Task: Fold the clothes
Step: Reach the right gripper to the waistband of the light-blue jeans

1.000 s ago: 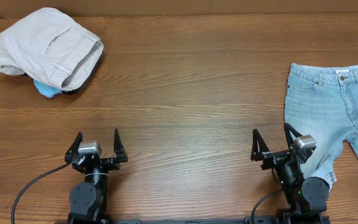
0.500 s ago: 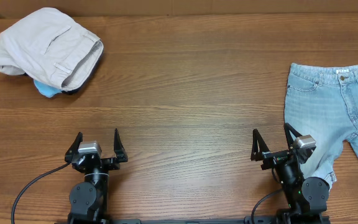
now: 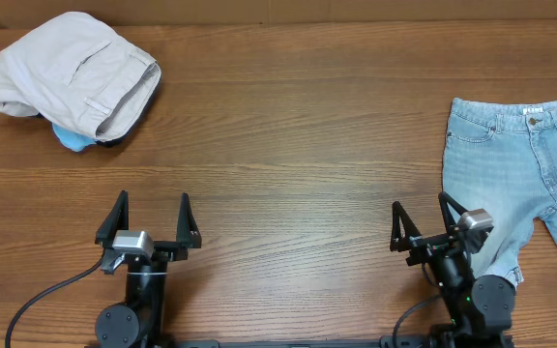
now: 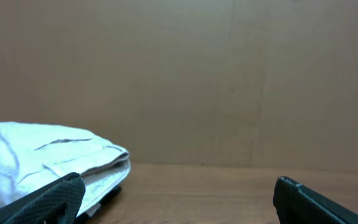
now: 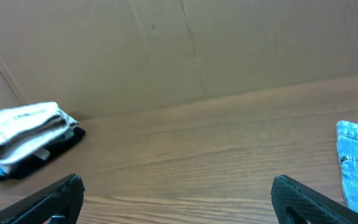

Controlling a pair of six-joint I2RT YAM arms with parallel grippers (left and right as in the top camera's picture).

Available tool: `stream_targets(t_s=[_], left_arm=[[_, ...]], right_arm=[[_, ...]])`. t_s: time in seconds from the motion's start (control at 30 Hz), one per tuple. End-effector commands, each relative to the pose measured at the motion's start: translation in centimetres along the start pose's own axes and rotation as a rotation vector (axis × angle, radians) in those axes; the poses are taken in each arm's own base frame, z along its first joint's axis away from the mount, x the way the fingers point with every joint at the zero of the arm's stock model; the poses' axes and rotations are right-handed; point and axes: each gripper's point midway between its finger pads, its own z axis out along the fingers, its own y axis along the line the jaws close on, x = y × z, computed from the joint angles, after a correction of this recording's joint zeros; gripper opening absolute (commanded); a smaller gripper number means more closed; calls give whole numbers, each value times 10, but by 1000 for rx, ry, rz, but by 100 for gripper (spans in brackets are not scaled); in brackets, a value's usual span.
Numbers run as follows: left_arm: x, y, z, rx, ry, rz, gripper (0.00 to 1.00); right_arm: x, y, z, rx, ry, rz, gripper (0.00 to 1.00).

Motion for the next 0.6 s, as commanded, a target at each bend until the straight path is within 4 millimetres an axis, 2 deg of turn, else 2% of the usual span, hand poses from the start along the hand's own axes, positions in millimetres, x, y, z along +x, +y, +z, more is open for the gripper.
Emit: stream_targets(t_s=[0.0,0.13,0.3,0.4,0.57], left_arm=[[-37,-8,-2,33,-31,16,100],[-52,-7,0,2,91,23,100],[-62,-4,11,-40,281,38,100],[-59,-6,26,-49,399,36,100],[-43,-33,56,78,649,1,100]], right_arm=[[-49,19,-12,-24,-52,39,100],[-57,22,-13,22,83,110,100],[-48,17,-1,108,344,185,100],[-42,12,16,149,487,204,100],[-43,10,54,148,671,202,100]])
